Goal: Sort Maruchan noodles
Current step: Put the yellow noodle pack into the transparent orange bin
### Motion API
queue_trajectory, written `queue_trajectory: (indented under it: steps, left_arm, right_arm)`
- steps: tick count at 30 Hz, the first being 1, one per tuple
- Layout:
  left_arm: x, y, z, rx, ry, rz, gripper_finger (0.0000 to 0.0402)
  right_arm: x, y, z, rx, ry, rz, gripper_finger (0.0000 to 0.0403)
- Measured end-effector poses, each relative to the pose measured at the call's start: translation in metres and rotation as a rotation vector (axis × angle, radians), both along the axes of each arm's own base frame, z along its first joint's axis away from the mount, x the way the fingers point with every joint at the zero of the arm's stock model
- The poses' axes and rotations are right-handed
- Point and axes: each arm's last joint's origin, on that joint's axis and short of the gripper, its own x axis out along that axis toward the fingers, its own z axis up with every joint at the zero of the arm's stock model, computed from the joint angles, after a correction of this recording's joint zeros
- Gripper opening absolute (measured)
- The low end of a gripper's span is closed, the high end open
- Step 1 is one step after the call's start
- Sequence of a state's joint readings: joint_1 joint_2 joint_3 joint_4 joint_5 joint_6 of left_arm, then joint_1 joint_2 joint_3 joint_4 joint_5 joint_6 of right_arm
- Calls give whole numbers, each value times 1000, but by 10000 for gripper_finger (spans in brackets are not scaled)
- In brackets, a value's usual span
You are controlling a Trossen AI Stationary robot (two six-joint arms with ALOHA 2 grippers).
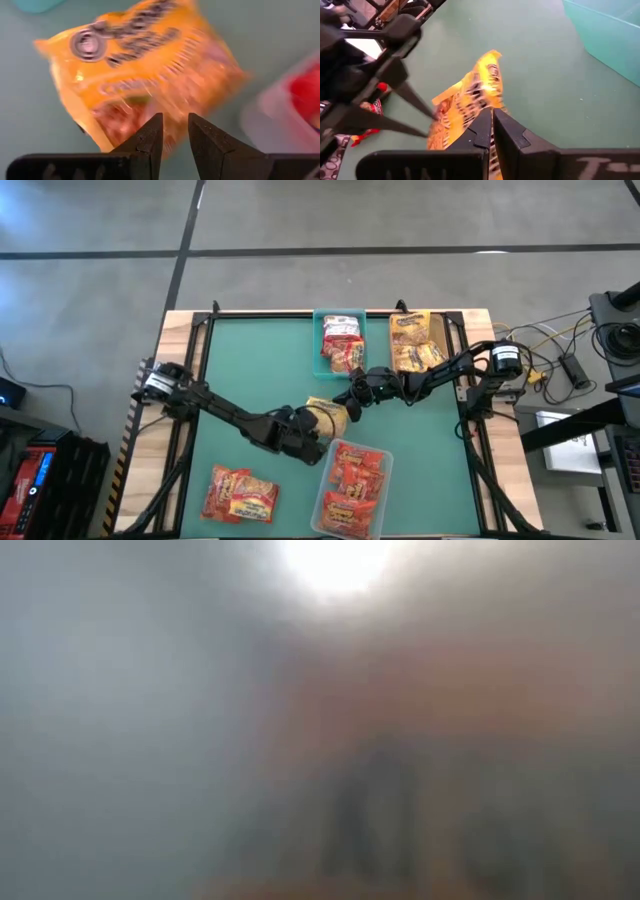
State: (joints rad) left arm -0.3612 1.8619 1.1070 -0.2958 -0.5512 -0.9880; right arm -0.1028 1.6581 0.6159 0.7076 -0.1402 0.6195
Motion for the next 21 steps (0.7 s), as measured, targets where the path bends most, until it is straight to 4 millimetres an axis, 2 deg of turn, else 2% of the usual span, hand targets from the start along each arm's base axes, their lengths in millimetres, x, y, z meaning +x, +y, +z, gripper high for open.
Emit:
queue_trajectory:
  steps: [6,11,15,21]
  left_arm:
    - [5,-23,18,-58,-9,-94,75]
    - [9,-31,-2,-123,55,-105,75]
    - [15,-22,-24,-111,94,-33,75]
    - [22,-4,-33,-81,92,45,75]
  right_arm:
    - [0,0,0,-1,0,3,8]
    - [0,1,0,7,0,21,8]
    - [0,1,0,9,3,25,9]
    - [-1,2,-2,11,14,81,15]
